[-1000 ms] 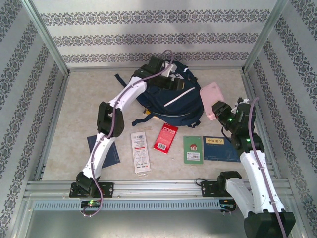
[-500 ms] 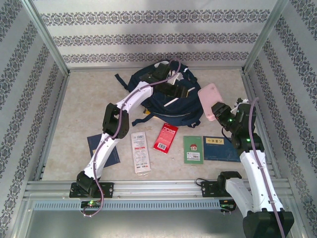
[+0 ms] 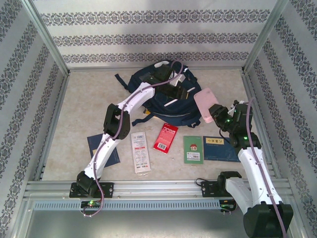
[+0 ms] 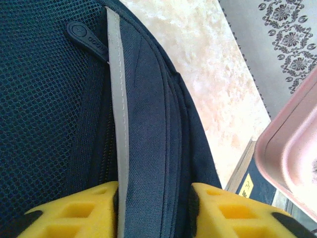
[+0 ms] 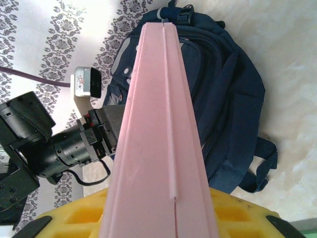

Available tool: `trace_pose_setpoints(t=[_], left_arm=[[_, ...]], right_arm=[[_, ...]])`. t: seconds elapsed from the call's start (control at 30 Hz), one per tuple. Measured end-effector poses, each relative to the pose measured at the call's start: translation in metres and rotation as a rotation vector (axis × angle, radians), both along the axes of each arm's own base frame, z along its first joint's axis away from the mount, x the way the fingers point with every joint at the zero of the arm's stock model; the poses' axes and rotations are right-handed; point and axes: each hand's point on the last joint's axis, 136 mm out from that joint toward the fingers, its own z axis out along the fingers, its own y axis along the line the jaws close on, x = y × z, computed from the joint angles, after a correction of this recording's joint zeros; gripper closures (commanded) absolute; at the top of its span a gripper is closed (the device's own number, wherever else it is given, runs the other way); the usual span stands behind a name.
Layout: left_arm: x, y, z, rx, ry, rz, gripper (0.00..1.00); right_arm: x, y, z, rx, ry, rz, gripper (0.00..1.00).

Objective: Pack the student bag

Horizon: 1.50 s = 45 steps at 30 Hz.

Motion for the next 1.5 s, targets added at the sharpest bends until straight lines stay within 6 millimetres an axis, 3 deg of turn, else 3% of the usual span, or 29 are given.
trace_pose_setpoints(t=[0.27, 0.47, 0.67, 0.83, 1.1, 1.2, 1.37, 1.5], left_arm=[[0.0, 0.0, -0.027, 0.018, 0.054, 0.009, 0.73], [0.001, 0.001, -0.031, 0.024, 0.066, 0.021, 1.0], [0.009, 0.007, -0.018, 0.006, 0.07, 0.044, 1.0], [0.017, 0.023, 0.014, -0.028, 0.065, 0.079, 1.0], [0.049, 0.089, 0.125, -0.153, -0.033, 0.227, 1.0], [0.056, 0.112, 0.154, -0.187, -0.055, 0.279, 1.0], [0.064, 0.132, 0.174, -0.237, -0.047, 0.329, 1.0], [0.063, 0.131, 0.176, -0.257, -0.024, 0.33, 1.0]], right_arm=[[0.0, 0.0, 0.0, 0.007, 0.002, -0.002, 0.74], [0.0, -0.004, 0.002, 0.022, 0.001, -0.022, 0.74], [-0.005, -0.003, 0.01, 0.02, -0.023, -0.022, 0.74], [-0.011, -0.004, 0.018, 0.016, -0.039, -0.023, 0.74], [-0.022, -0.006, 0.045, -0.011, -0.089, -0.026, 0.73], [-0.025, -0.005, 0.052, -0.012, -0.114, -0.024, 0.73], [-0.023, 0.012, 0.05, 0.0, -0.108, 0.042, 0.72], [-0.012, 0.047, 0.039, 0.024, -0.072, 0.183, 0.72]])
